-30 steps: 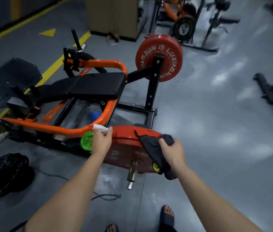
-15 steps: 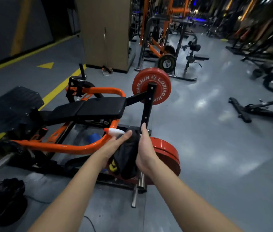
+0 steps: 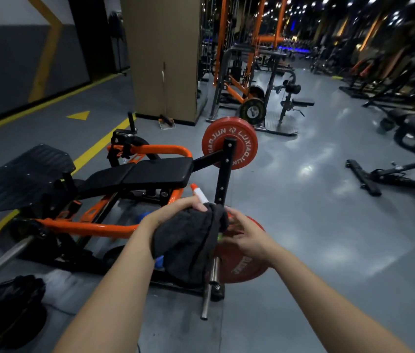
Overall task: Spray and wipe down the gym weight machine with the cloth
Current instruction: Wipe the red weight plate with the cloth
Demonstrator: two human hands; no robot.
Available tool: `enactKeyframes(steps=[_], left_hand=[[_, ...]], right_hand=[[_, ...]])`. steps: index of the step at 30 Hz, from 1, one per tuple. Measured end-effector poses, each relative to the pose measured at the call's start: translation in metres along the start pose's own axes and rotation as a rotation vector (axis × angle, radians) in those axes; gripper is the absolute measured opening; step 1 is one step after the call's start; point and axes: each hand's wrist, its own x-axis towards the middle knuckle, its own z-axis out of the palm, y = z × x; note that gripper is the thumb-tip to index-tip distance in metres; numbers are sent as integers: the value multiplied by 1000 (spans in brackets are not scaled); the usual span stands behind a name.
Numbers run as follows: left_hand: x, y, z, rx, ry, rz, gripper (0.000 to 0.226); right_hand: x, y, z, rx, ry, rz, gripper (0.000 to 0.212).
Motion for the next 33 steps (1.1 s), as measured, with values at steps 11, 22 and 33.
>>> enactKeyframes(steps=[11, 22, 33], left_hand=[[-26, -32, 55, 303, -99, -225, 73], [-79, -121, -9, 370, 144, -282, 76], [-99, -112, -67, 403, 173, -316, 26]], right_hand=[[-69, -29, 42, 301, -11, 18, 60], [-82, 48, 126, 510, 279, 434, 34], [-60, 50, 181, 7, 319, 743, 30]])
